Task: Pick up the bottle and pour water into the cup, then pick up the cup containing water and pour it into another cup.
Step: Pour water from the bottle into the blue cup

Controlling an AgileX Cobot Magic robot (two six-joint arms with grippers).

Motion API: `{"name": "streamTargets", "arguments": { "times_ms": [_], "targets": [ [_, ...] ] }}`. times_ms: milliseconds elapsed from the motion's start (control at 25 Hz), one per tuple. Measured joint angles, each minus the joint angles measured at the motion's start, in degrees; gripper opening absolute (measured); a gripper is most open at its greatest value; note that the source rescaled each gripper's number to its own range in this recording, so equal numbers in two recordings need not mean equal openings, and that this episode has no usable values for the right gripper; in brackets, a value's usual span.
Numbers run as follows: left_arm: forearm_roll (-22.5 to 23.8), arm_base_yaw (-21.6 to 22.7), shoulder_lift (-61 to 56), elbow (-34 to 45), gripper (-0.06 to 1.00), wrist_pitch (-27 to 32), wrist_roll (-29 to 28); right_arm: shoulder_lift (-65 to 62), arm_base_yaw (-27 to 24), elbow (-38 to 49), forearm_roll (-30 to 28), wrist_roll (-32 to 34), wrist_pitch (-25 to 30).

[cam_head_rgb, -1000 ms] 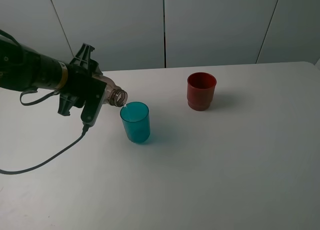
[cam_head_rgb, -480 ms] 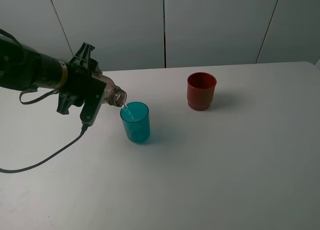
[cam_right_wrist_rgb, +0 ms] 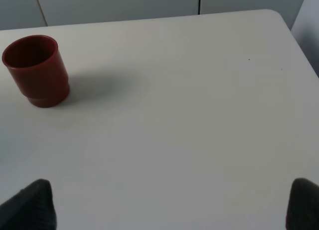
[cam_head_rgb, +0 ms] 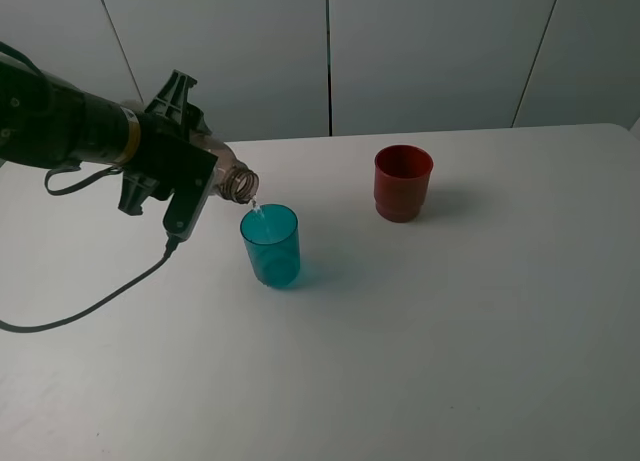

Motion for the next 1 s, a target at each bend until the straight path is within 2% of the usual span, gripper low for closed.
{"name": "streamTargets", "arguments": {
  "times_ms": [440, 1000],
  "targets": [
    [0.0, 0.0, 0.0, 0.0, 0.00, 0.0, 6.3, 0.0, 0.0, 0.0, 0.0, 0.1, 0.0],
    [0.1, 0.0, 0.0, 0.0, 0.00, 0.1, 6.9, 0.0, 0.0, 0.0, 0.0, 0.0, 0.0]
  ]
}}
